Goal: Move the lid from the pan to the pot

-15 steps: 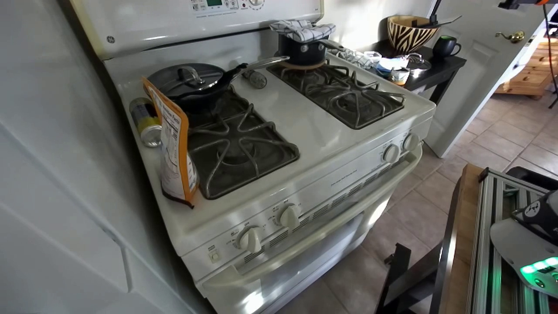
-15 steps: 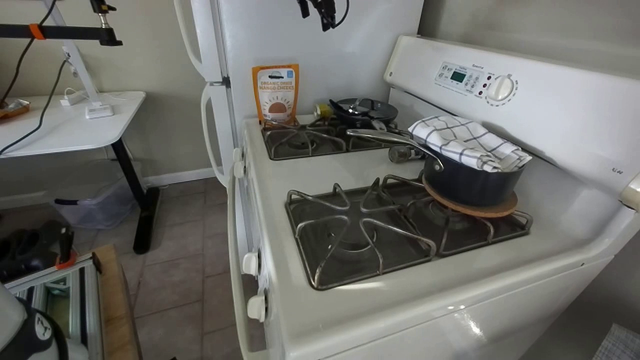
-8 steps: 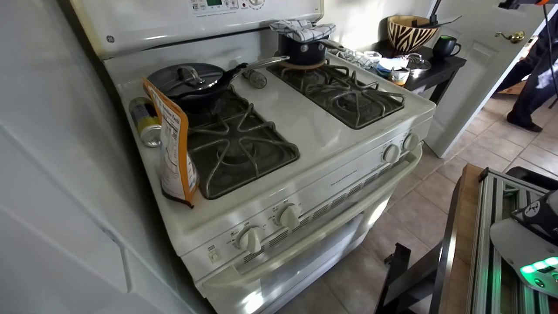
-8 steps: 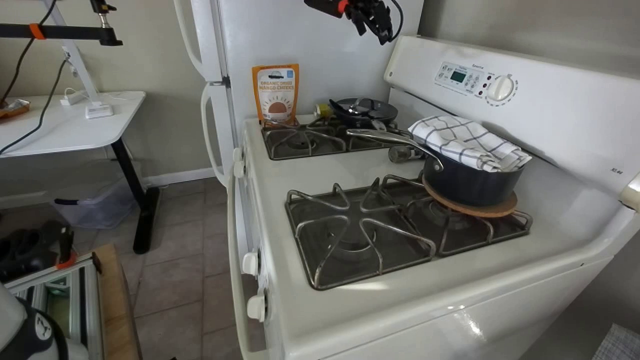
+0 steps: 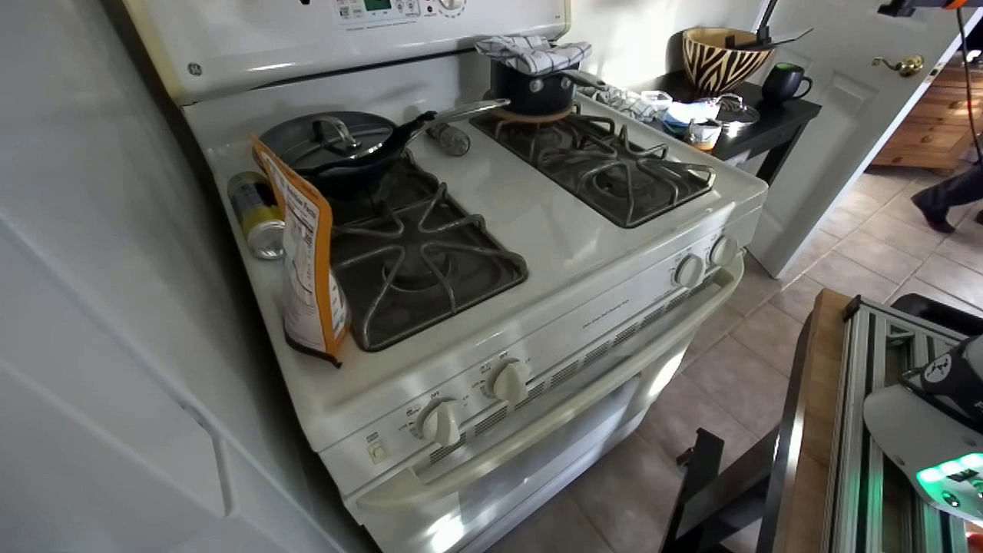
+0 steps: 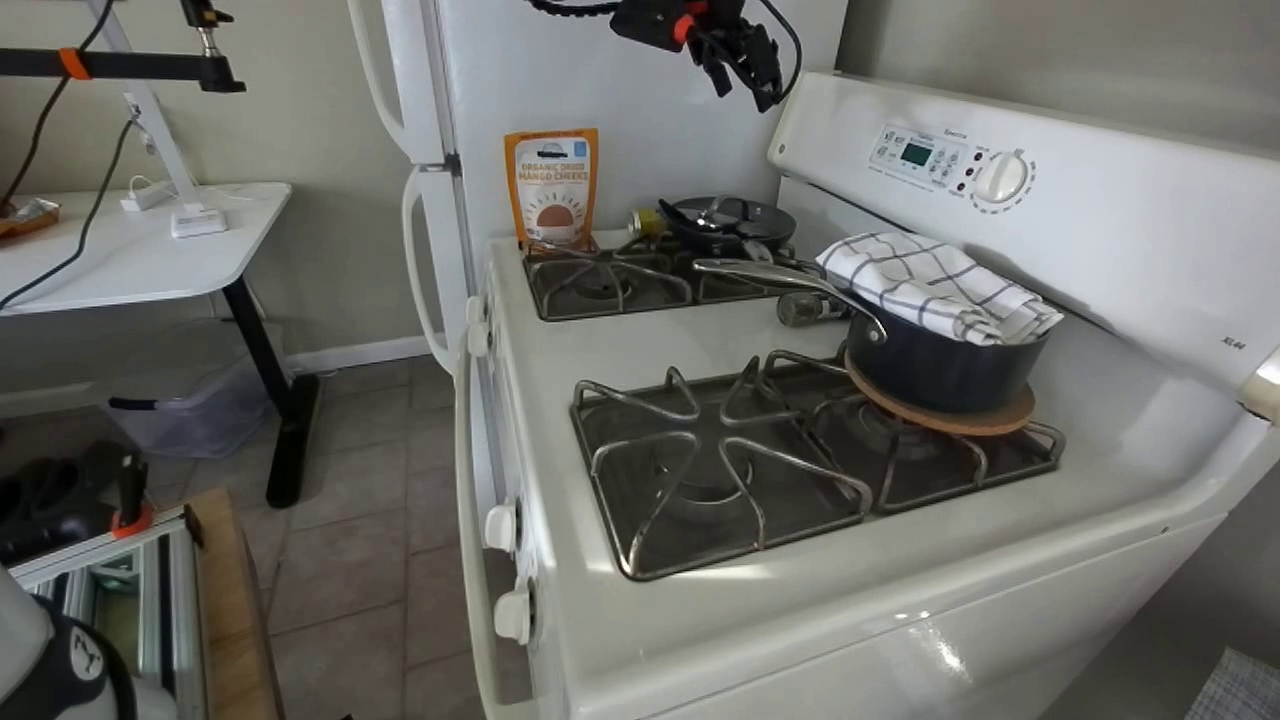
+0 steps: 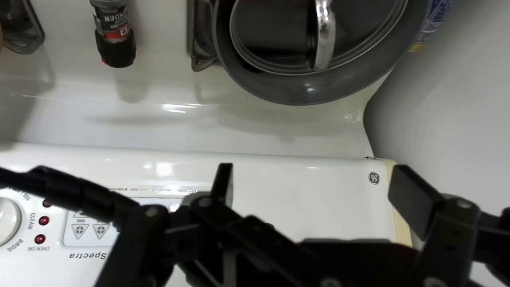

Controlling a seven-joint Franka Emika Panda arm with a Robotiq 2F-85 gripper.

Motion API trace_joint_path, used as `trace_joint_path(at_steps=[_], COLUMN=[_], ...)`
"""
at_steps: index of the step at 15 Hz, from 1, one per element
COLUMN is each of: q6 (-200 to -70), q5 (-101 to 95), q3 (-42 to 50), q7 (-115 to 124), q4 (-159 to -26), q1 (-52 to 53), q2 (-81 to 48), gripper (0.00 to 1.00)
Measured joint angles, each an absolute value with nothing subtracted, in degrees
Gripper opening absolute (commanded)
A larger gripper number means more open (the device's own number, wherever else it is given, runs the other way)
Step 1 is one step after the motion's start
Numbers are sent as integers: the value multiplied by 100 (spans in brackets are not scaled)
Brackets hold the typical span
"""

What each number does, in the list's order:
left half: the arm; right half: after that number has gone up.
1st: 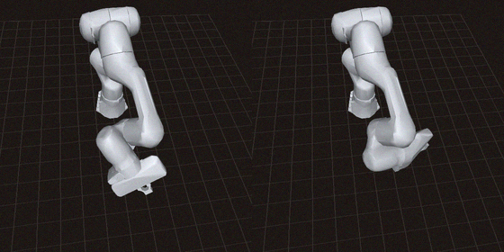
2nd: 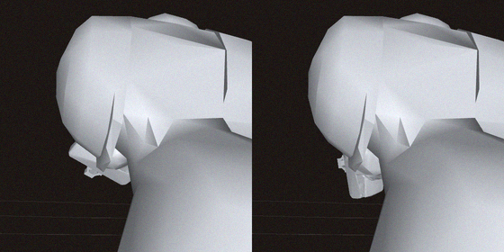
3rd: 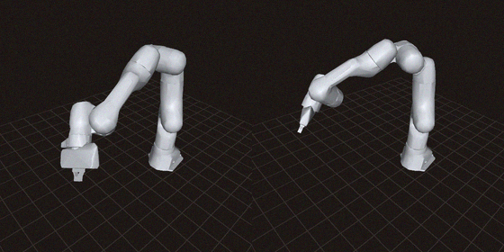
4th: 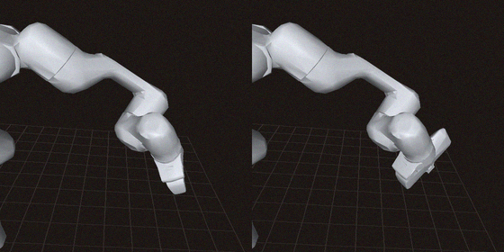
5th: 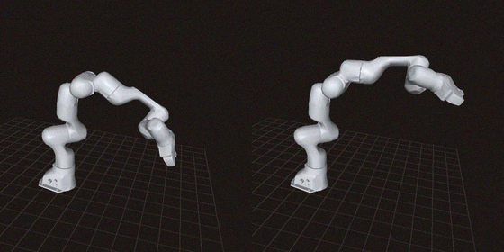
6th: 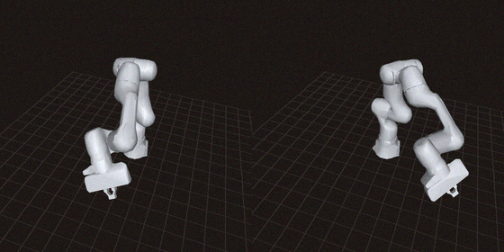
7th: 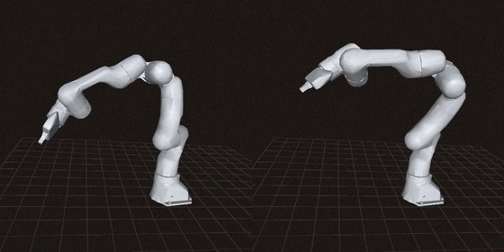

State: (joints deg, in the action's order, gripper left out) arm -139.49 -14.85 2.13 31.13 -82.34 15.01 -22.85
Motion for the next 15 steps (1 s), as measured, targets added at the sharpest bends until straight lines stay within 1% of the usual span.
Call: trace_joint_path(at_steps=[3, 10, 15], q6=[-13790, -12637, -12899], q5=[-1477, -1461, -1043], q3=[208, 131, -193], q7=[3144, 3302, 3142], q4=[-8257, -8246, -8092], q1=[1511, 1640, 1645], q2=[-2302, -2394, -2731], gripper=[100, 100, 100])
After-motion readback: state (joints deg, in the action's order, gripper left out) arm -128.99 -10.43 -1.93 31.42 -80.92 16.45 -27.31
